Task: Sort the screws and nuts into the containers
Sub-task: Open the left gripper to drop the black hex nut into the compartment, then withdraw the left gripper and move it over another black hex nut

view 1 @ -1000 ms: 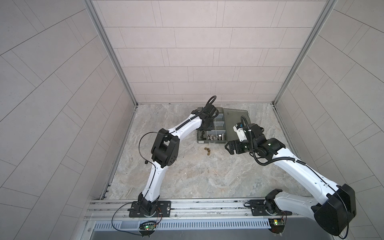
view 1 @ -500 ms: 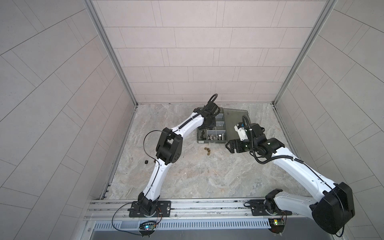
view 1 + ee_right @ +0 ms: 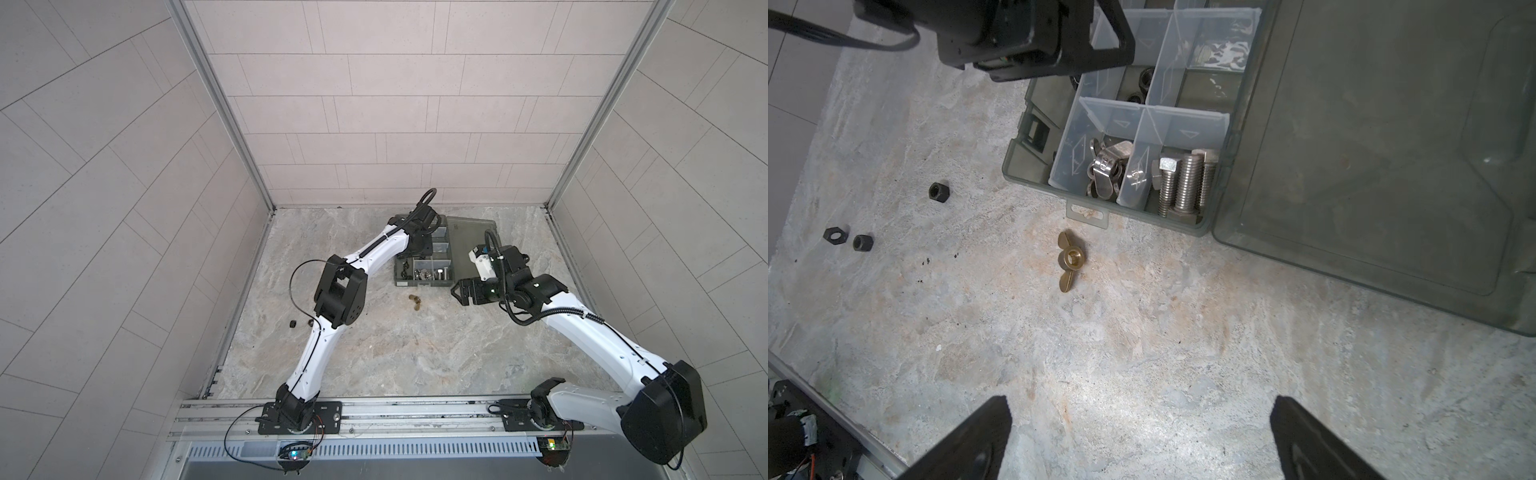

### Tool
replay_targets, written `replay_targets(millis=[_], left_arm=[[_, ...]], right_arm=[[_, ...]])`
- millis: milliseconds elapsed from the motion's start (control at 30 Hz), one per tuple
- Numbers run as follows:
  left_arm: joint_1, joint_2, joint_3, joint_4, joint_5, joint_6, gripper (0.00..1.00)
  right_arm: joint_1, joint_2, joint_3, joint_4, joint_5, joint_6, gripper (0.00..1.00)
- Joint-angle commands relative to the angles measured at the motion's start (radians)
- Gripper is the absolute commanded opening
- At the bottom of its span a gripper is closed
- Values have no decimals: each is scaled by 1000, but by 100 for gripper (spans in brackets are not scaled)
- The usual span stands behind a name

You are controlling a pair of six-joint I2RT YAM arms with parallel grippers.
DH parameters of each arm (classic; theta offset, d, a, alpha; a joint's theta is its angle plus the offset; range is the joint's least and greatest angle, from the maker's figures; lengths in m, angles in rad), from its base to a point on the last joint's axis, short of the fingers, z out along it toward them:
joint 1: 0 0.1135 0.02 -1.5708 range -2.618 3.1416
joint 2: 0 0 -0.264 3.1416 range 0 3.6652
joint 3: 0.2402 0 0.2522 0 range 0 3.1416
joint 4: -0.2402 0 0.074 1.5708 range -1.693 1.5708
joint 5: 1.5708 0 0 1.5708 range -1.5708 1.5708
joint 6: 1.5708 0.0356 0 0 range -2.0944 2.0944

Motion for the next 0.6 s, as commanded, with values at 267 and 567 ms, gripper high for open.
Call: replay_targets(millis=[267, 567], left_arm=[[49, -587, -650, 56, -173, -8, 49], [169, -949, -1160, 166, -223, -92, 52]], right_arm=[[109, -48, -32, 21, -4, 33, 99], [355, -67, -20, 53, 105, 122, 99]])
